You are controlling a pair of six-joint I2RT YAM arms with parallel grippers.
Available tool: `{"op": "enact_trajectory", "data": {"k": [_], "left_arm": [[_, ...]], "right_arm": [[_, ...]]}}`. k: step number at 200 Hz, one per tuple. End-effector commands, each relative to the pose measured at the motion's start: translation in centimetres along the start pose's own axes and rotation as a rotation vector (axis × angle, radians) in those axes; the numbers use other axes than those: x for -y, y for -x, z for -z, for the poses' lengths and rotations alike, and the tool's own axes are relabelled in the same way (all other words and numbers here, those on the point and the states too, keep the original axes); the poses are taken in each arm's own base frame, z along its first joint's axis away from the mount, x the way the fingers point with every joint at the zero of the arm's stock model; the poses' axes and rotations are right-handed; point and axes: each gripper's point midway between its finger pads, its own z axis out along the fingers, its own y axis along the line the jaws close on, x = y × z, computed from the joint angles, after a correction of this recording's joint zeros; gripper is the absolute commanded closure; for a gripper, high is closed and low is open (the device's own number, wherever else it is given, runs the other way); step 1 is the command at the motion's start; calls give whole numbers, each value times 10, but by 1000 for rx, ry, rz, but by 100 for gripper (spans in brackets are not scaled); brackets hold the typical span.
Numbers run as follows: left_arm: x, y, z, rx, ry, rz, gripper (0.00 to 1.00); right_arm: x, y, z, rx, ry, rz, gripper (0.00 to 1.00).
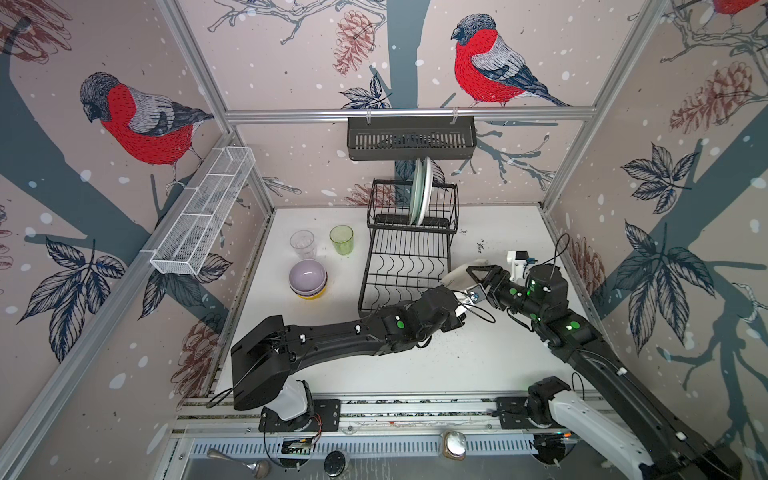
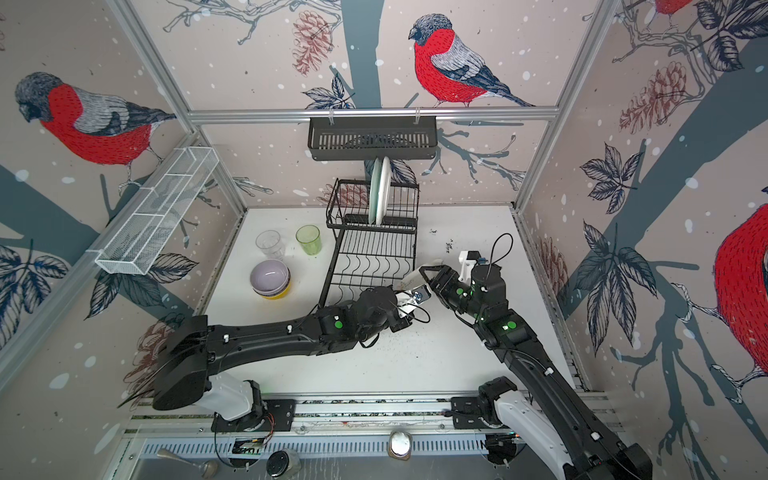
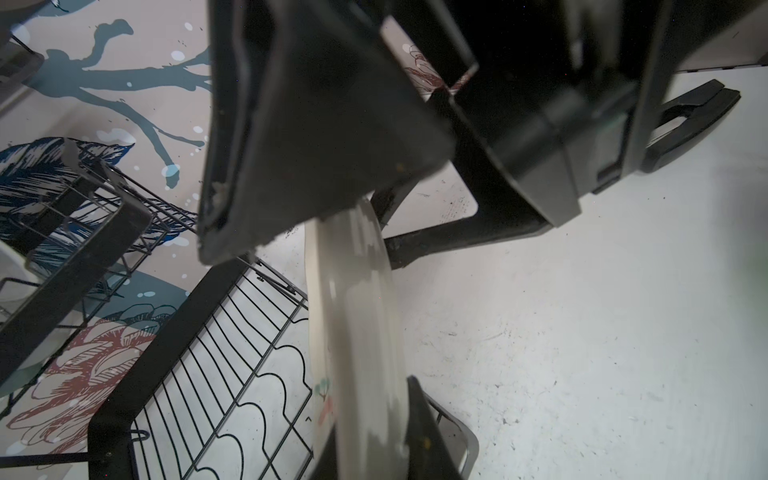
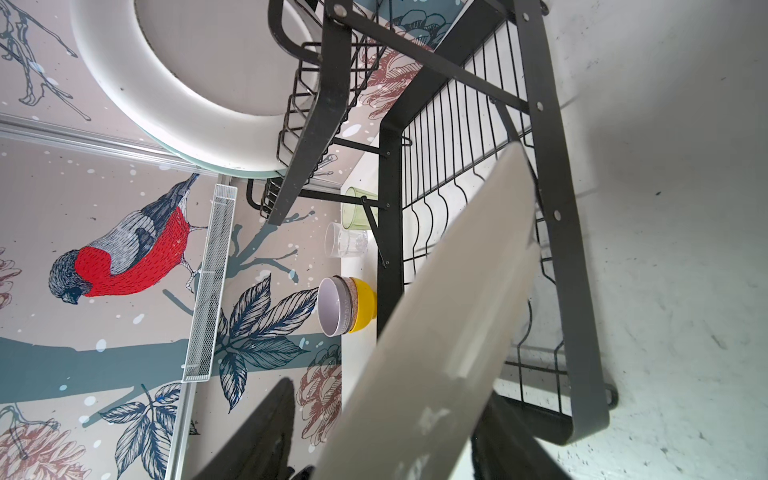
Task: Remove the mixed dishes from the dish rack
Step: 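Grasp the white plate rim with the right gripper beside the left gripper, then lower the white plate onto the table with the right gripper while the left releases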
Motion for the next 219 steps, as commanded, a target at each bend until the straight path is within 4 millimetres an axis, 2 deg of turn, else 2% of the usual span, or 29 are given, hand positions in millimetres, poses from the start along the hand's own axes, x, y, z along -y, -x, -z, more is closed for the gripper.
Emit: {"op": "enact_trajectory", "data": {"k": [1,34,52,91,150,158,172,219], "left_arm": [[-19,38,6,151,84,41,100],[-19,34,4,143,94,21,100],[-16,32,3,141,88,5,100],[-9,34,5,163,86,-5,100],[-6,30,6,159,88,-18,100],[-6,32,7,165,88,-20,100],[-5,34,8,176,86,-21,100],[5,38,7,186,77,-46,100]], "right_arm": [[-7,0,0,-10,29,12,45],[-6,2,-1,-4,29,1,62],[-3,2,-1,-6,23,-13,74],[2,0,-4,-23,20,-40,83],[1,2,-2,-15,27,-42,83],[0,2,-2,-14,32,-41,81],[0,3,-2,-13,35,-38,72],[3,3,-4,-15,28,-40,69]]}}
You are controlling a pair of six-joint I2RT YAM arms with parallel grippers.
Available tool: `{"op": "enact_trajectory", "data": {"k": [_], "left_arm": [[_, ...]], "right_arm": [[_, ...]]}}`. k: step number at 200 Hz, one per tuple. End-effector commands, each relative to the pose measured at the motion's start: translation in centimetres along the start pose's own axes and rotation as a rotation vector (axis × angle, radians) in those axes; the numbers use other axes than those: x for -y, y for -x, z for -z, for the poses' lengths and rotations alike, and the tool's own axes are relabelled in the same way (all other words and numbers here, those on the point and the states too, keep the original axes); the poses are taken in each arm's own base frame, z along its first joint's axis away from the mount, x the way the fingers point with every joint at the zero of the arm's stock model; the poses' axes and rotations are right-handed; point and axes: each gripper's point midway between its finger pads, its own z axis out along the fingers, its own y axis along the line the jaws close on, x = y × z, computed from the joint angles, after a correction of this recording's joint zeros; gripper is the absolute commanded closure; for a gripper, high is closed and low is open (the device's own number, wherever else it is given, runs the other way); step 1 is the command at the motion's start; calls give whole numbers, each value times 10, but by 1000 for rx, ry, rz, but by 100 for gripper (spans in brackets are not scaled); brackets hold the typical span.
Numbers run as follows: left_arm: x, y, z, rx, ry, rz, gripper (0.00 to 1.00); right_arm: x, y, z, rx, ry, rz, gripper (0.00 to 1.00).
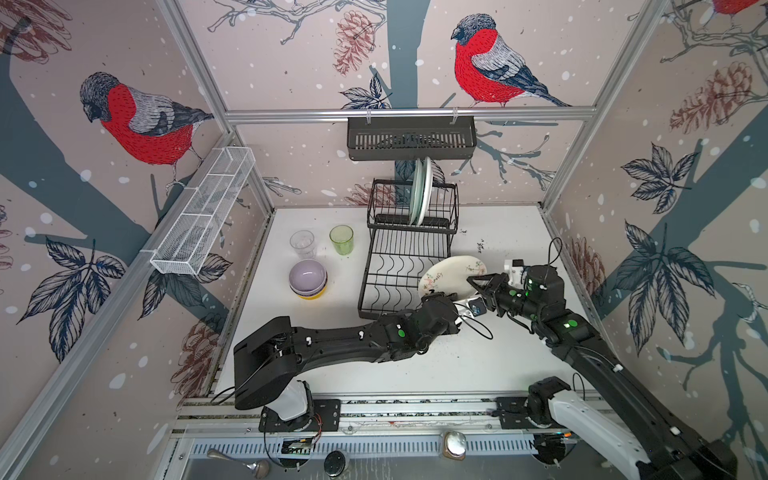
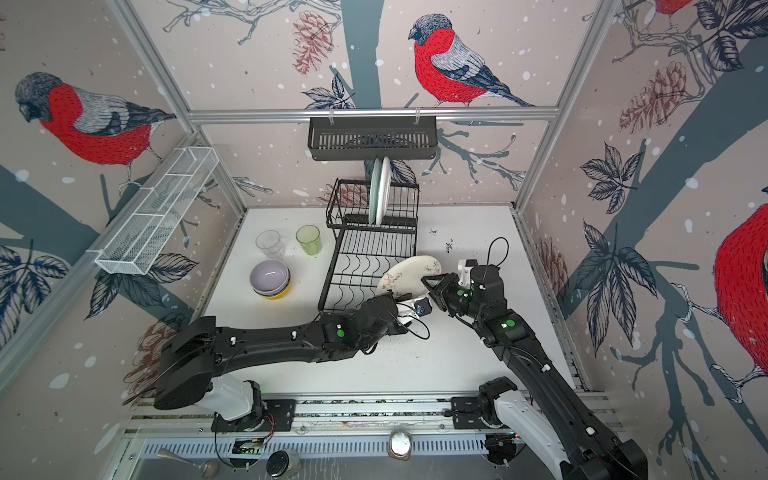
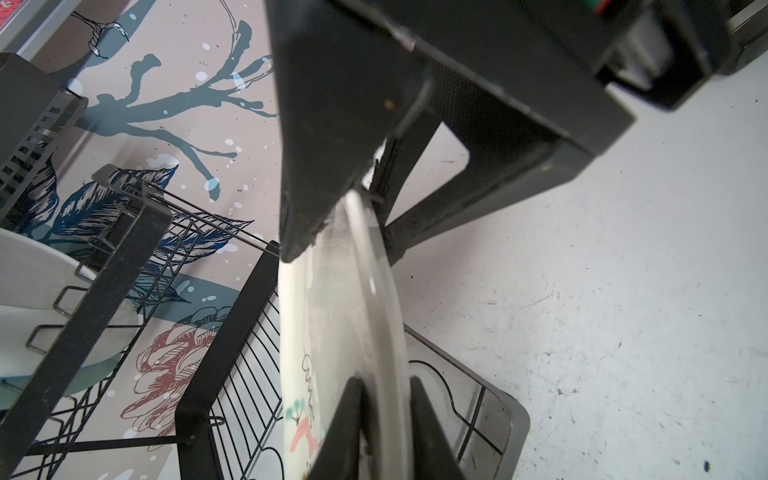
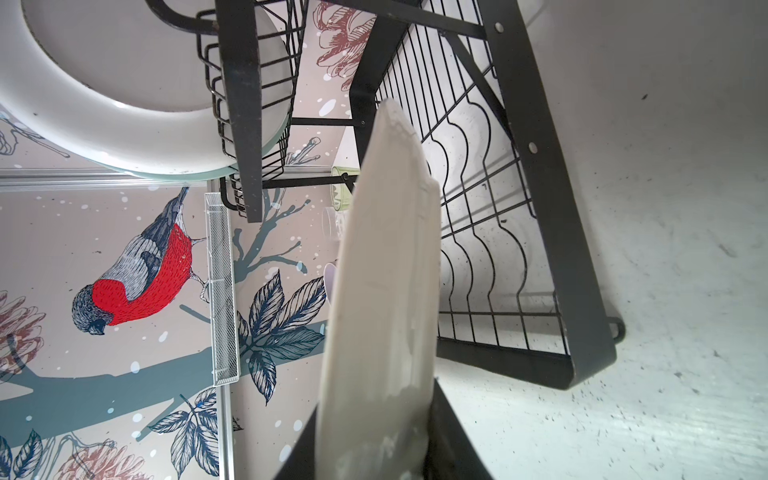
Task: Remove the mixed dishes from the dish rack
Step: 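Lower the white plate onto the table with the right gripper while the left releases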
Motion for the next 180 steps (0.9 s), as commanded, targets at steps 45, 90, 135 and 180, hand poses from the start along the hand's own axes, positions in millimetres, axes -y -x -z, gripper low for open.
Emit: {"op": "enact_trajectory", "data": {"k": [45,90,135,180], "left_arm": [[-9,53,6,195,40,102,100],[-11,49,6,181,55,101,100],[-9,45,3,171,60,108,69],[-7,34,-6,127,85,108,3]], "right_arm": [[-14,12,2,56,59,130,86],[-9,16,4,66,47,117,97],[-8,18,7,75,50,110,99],[2,24,10,95,19,101,100]]}}
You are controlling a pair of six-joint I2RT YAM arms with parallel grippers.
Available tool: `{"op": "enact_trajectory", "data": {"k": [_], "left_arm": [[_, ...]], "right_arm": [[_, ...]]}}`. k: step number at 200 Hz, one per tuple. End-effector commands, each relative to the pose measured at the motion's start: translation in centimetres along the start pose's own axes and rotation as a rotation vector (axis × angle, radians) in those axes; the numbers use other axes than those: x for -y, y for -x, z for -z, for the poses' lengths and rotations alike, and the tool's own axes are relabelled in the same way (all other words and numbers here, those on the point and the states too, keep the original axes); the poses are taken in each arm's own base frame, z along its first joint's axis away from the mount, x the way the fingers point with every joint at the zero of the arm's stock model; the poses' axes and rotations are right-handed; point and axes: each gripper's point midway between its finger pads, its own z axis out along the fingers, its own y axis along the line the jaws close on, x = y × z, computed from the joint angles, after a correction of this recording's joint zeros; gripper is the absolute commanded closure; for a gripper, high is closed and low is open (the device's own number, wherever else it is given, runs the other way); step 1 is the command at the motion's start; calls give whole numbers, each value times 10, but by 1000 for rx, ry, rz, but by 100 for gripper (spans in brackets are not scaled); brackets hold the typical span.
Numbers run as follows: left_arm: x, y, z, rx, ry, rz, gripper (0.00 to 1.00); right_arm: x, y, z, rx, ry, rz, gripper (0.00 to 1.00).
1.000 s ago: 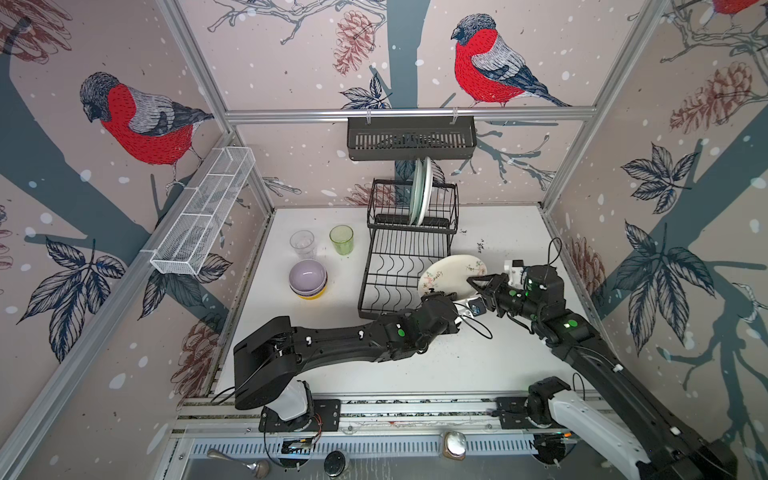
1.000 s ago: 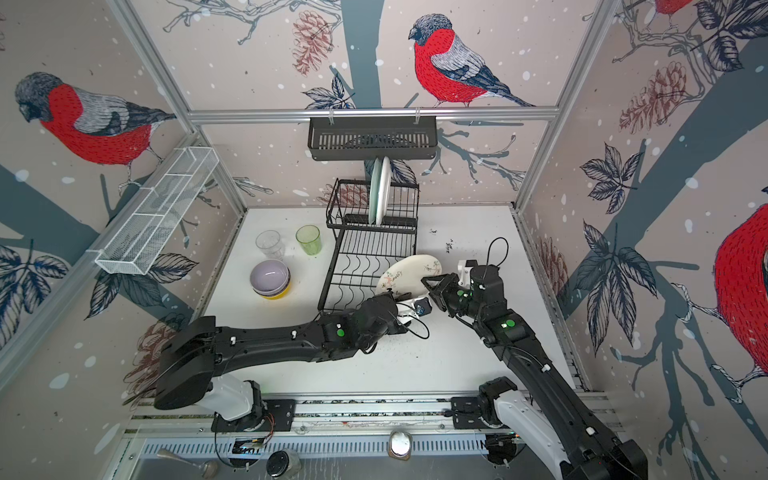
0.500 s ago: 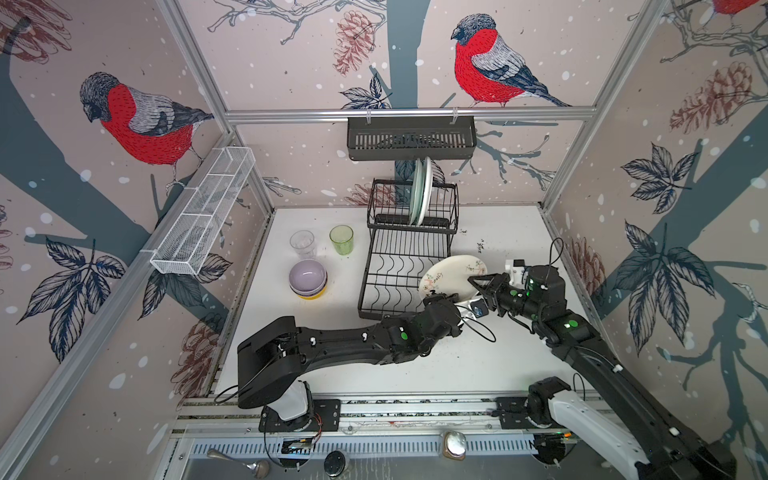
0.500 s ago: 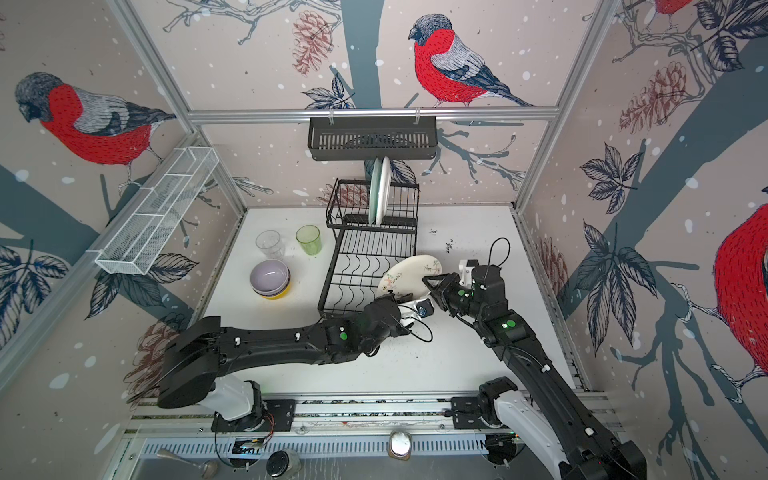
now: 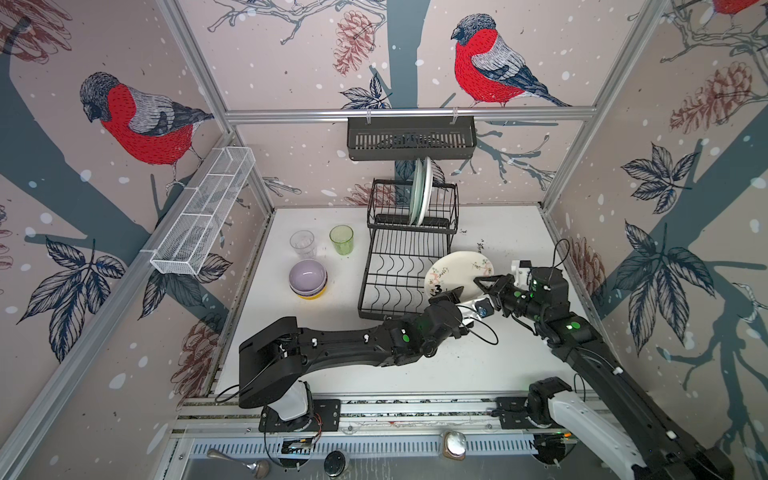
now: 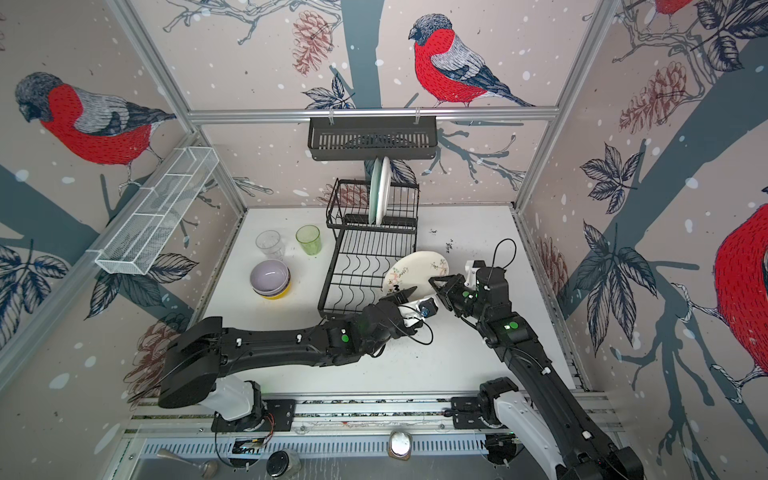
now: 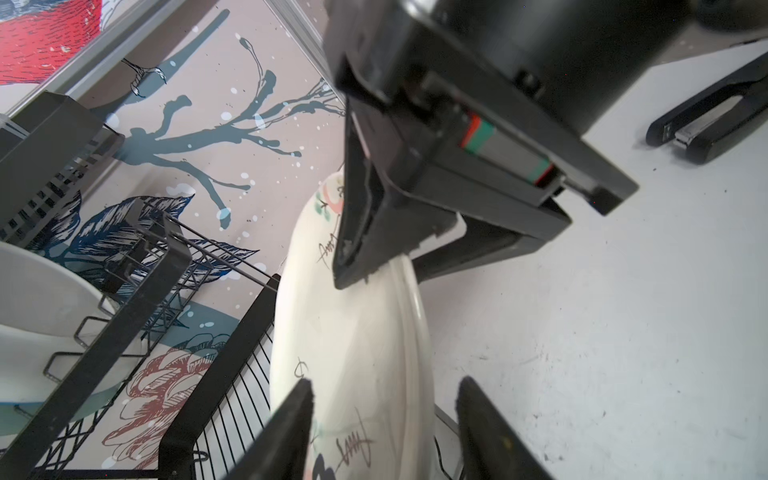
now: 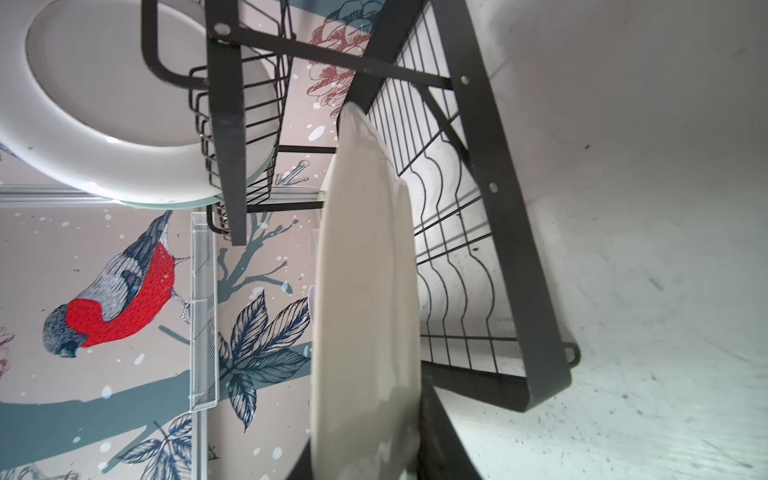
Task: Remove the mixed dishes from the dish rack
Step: 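Lower the white plate onto the table with the right gripper while the left releases, then open the right gripper off the plate while the left gripper returns to the rack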
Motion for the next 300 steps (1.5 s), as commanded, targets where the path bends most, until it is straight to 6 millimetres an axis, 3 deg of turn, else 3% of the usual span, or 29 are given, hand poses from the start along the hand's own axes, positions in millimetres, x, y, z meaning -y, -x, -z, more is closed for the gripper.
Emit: {"op": "enact_trajectory", "data": {"k": [1,37,44,89,158,215,300], "left_arm": [[-6,10,-3,37,36,51,3],[-15,14,0,55,92,104,3],[-12,5,0,40,94,98,2],[-12,4,3,43,90,131,2],[-22,13,20,98,86,242,3],[-45,28,47,146,102,334,2],[-83,8,106,148,174,398,2]], "right_arm": [[-16,8,3,35,60,66,100],[-10,11,6,46,44,56,100],[-9,11,6,46,44,56,100],[-6,16,12,66,36,56,100],[4,27,27,127,1,57,100],[16,44,39,194,-82,99,100],[57,70,41,265,-197,62,100]]}}
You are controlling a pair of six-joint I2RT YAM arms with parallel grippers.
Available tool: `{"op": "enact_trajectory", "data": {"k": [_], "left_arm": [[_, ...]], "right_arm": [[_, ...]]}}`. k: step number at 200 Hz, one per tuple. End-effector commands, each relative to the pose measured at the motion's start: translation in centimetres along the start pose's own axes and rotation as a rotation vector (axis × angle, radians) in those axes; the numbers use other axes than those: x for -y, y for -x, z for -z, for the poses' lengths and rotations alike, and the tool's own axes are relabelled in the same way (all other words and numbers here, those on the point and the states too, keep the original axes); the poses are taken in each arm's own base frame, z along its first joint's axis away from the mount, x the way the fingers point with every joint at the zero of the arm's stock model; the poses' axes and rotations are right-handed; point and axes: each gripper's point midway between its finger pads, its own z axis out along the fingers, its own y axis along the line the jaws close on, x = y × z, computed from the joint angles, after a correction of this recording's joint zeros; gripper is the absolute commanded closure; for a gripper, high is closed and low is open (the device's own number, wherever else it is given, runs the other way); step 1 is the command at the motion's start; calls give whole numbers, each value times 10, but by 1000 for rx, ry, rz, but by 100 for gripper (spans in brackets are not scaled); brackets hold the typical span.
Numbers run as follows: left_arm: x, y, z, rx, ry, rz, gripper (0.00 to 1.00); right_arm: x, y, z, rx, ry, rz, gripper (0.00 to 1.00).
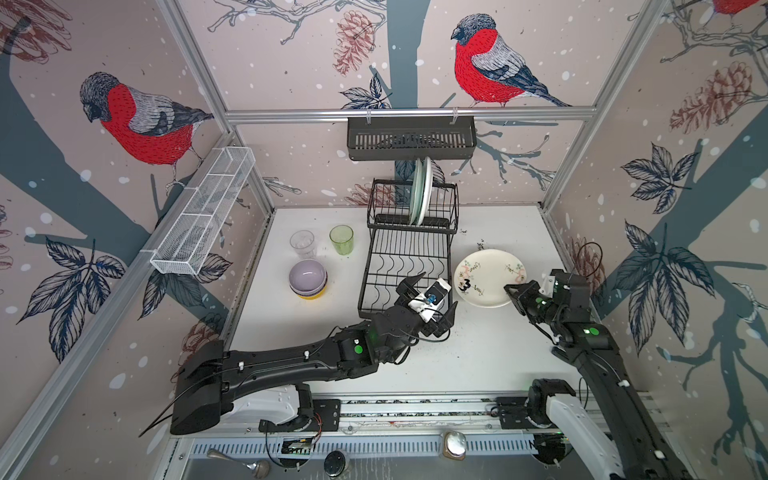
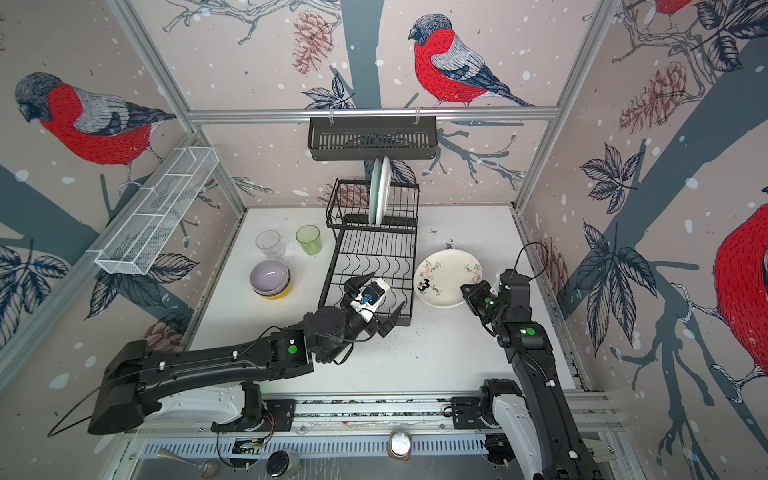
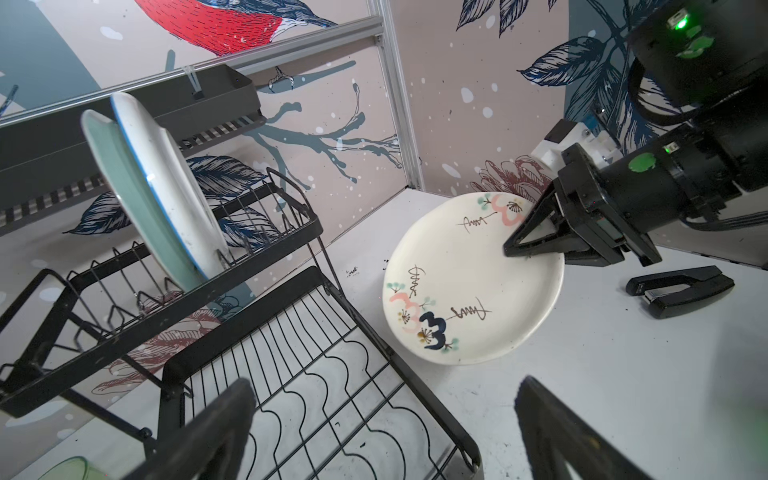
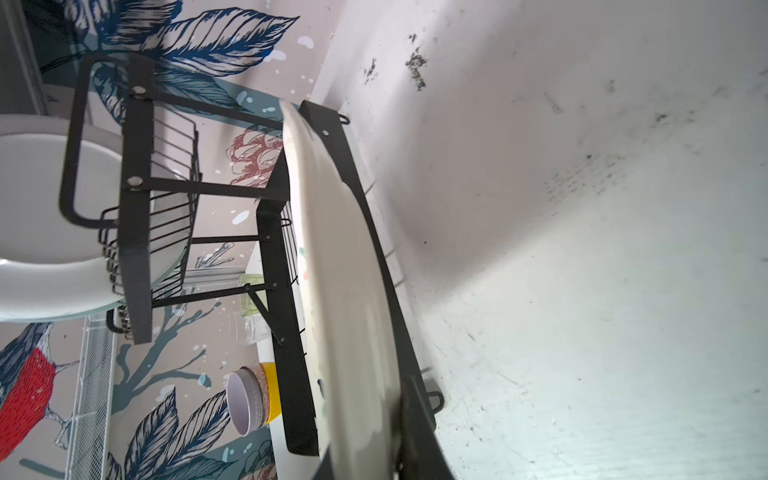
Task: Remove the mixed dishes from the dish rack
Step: 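Open the right gripper off the plate while the left gripper returns to the rack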
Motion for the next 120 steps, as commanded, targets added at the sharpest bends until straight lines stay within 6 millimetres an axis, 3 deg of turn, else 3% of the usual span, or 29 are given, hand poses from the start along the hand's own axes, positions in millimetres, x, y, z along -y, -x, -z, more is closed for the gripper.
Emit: {"op": "enact_trajectory", "data": {"k": [1,67,120], "left_arm": [[-13,0,8,-7,47,10,3],[-38,7,19,18,154,9,2],[-57,6,12,10,157,132,2]], "right_arm": [[-9,15,-2,51,41,46,100],[27,39,-22,84,-92,33,100],[55,50,-38,64,-187,25,100]]}}
